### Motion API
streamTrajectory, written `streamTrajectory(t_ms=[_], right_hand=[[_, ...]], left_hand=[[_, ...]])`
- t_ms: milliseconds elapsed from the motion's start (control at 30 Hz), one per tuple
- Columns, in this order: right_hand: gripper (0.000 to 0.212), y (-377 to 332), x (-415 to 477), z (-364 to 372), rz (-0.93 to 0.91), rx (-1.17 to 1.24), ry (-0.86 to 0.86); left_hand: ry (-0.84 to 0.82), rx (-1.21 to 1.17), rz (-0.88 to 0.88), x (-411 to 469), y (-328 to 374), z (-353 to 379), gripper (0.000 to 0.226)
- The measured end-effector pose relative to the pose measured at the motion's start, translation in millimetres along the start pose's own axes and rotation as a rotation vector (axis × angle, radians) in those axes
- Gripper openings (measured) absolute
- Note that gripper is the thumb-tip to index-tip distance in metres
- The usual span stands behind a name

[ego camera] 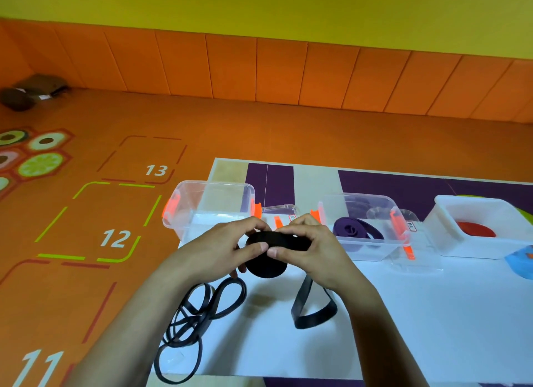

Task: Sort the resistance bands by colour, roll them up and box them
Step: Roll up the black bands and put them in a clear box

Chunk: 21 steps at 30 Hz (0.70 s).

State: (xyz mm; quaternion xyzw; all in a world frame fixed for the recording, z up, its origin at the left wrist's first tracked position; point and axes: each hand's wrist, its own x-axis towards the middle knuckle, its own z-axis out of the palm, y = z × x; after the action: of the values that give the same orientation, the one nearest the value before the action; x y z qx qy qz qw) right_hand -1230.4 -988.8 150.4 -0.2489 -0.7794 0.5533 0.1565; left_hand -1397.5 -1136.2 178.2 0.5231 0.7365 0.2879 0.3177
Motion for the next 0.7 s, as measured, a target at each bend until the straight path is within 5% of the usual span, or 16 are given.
streamTrajectory(t_ms=[167, 567, 700], right_hand=[[0.025, -1, -4, -4, -0.003, 0.046, 0.033], [0.024, 7, -6, -7, -0.072, 0.278, 0.181], [0.035, 5, -5, 10, -0.042, 0.479, 0.165]], left_hand=[[0.018, -0.088, 0.014, -1, 0, 5, 0.030], [0.257, -0.807, 0.113, 5, 0, 21, 0.036], [0.195, -1.165, 0.108, 5, 7, 32, 0.038]])
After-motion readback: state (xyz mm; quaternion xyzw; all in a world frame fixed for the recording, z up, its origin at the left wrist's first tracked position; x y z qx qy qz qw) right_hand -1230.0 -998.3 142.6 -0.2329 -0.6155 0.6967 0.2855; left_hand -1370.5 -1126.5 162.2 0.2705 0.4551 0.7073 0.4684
